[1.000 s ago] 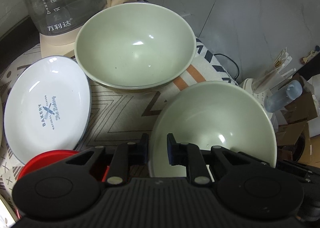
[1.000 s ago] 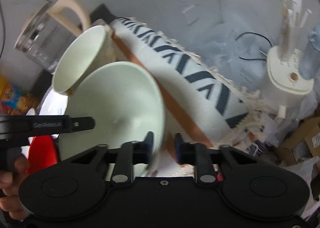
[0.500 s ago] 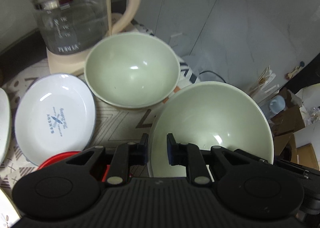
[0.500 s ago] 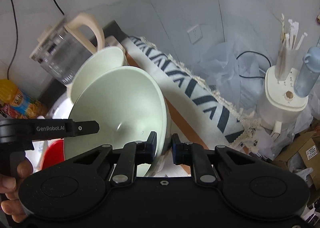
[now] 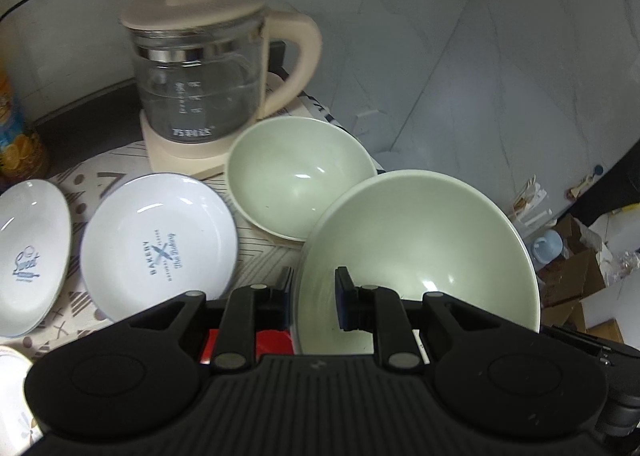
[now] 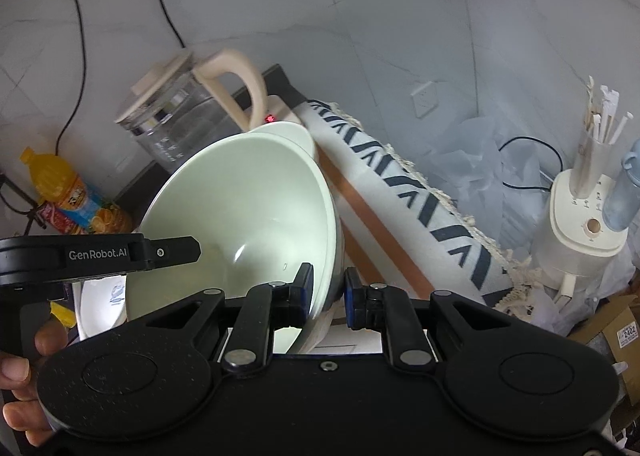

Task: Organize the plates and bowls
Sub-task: 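Lift the large green bowl with both grippers and carry it over the red bowl, then lower the large green bowl into the red bowl and open both grippers, then move both grippers to the rim of the smaller pale green bowl, then close both grippers on the rim of the smaller green bowl, then carry the smaller green bowl with both grippers onto the stacked bowls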

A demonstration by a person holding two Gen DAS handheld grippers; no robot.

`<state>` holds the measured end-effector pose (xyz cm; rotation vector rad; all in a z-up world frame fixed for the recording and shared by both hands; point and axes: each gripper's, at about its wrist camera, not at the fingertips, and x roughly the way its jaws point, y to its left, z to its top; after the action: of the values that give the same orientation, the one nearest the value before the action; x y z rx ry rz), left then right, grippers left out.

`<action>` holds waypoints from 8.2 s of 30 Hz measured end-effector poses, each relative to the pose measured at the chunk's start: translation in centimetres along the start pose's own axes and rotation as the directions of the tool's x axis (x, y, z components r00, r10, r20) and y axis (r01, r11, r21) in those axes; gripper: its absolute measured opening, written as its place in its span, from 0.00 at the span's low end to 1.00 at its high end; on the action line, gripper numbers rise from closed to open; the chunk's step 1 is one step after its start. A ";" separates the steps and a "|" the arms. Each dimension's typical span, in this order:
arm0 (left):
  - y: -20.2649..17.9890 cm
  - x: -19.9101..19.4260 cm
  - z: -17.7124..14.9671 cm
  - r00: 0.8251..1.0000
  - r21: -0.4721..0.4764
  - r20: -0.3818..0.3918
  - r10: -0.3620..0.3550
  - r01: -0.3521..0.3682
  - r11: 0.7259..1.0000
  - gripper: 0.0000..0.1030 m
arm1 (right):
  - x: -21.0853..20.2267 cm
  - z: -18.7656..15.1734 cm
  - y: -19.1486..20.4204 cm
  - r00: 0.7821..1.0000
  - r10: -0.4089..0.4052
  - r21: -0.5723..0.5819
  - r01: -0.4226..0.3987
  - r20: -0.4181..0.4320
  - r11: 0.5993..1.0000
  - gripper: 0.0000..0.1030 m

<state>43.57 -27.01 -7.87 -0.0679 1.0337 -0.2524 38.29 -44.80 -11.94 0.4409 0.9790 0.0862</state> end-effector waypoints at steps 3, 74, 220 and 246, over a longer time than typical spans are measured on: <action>0.7 -0.8 -0.1 1.000 -0.015 0.011 0.006 -0.006 1.000 0.17 | -0.2 0.0 0.8 1.000 0.013 -0.023 -0.013 0.001 1.000 0.16; 12.7 -4.1 -7.6 0.986 -0.418 -0.089 0.142 -0.166 0.893 0.62 | 6.6 -3.0 11.7 0.992 0.032 -0.410 -0.080 -0.123 0.909 0.20; 9.6 -7.1 -9.3 0.997 -0.410 -0.018 0.080 -0.080 0.909 0.20 | -1.1 -3.0 8.9 0.976 0.190 -0.236 -0.212 -0.109 0.948 0.19; 11.5 -5.0 -9.1 0.993 -0.431 -0.094 0.074 -0.108 0.896 0.42 | 1.9 -4.8 9.3 0.977 0.094 -0.267 -0.144 -0.192 0.953 0.23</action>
<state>35.35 -14.13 -10.30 -0.4177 1.1508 0.0680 36.61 -34.27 -12.04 0.2330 1.0957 0.3747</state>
